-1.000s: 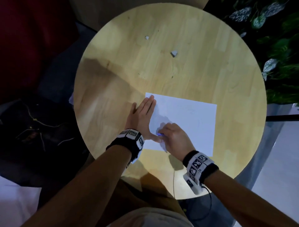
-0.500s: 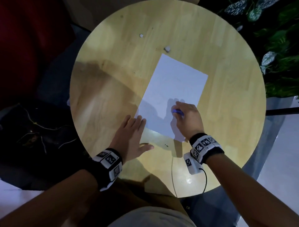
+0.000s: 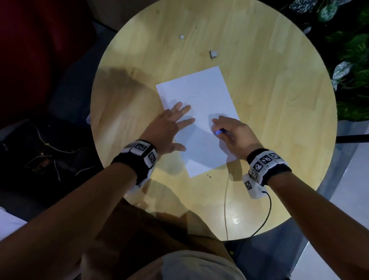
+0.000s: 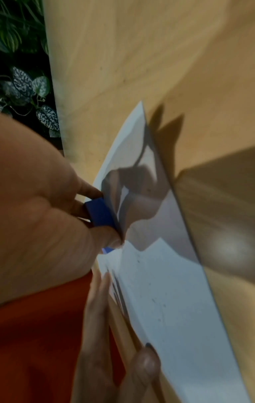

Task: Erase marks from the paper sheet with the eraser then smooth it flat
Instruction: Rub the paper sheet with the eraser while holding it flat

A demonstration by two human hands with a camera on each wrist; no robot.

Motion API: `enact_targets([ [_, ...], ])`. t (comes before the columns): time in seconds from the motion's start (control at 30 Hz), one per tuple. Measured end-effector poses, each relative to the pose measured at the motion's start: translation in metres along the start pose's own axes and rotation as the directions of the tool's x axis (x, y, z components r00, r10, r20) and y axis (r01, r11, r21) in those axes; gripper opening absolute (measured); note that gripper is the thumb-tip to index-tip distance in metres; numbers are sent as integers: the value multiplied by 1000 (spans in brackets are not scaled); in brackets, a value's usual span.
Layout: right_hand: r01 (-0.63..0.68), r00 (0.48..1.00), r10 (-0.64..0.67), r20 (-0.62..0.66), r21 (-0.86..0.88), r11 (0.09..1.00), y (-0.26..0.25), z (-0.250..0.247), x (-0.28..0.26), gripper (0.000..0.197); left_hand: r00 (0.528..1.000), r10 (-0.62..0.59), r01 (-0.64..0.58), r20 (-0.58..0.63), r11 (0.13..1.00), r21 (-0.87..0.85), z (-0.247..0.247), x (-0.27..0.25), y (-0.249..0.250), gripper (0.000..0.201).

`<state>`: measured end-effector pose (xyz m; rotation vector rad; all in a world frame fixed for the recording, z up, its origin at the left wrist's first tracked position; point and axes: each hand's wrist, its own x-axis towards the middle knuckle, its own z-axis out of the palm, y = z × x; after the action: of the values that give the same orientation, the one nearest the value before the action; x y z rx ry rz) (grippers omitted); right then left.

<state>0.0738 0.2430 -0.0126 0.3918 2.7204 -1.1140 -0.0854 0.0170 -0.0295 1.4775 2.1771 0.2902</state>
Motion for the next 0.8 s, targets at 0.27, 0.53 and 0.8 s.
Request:
enact_targets([
  [0.27,27,993,-40,-108,-115,993,-27,27,-6,16,990,-138,134,31,986,103,14,-4,14,125],
  [0.53,-82,957,61,-283,-64,995,-47,63,-20,14,964,-249,229,99,957,179,21,4,42,142],
  [0.8,-89,962,49,-269,-138,986,-38,42,17,14,955,-274,252,111,952,175,18,6,45,147],
])
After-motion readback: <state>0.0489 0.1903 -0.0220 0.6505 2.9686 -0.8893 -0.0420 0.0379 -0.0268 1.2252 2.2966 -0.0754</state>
